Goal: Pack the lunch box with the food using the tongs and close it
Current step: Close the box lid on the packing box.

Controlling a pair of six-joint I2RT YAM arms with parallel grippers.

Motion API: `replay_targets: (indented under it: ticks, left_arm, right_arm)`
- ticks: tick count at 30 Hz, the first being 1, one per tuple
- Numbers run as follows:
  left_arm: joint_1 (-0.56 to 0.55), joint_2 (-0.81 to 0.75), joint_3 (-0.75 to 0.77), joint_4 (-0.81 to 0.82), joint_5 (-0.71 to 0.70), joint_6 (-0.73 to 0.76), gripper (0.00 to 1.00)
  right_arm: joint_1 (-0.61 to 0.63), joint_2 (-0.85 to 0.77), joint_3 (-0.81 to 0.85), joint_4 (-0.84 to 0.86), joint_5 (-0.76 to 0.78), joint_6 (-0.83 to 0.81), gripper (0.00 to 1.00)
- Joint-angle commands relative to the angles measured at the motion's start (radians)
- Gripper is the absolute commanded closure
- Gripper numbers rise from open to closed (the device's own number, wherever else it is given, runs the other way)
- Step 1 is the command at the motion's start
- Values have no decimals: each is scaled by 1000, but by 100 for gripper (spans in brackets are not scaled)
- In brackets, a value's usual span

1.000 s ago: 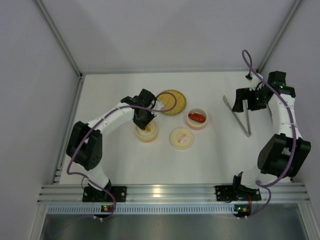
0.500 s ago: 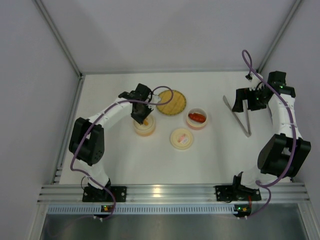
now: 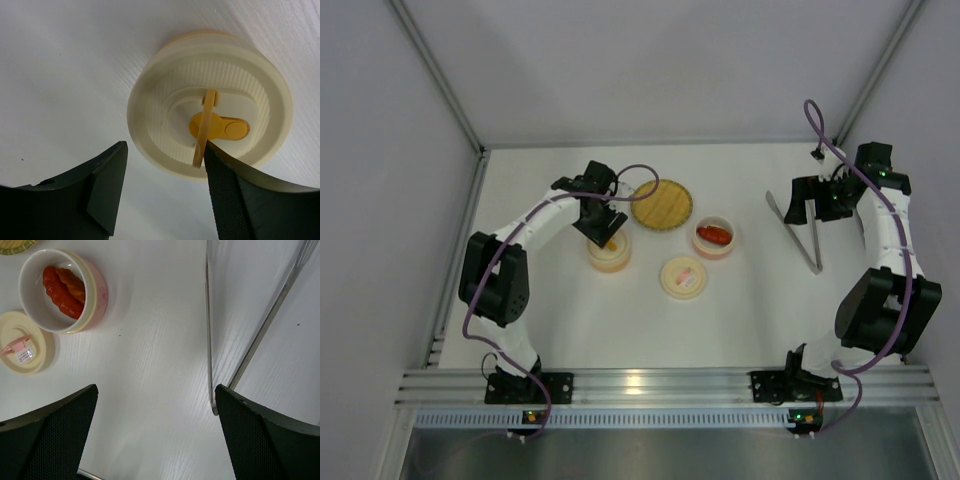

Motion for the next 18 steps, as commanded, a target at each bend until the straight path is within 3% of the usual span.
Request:
replay_targets:
  ticks: [1,18]
  left_arm:
    - [4,21,25,-64,65,-30,32]
    - [65,62,192,-126,111,-57,37]
  right_arm:
    - [6,-2,46,-17,-26,-15,1]
    - [4,1,39,-17,-30,-18,1]
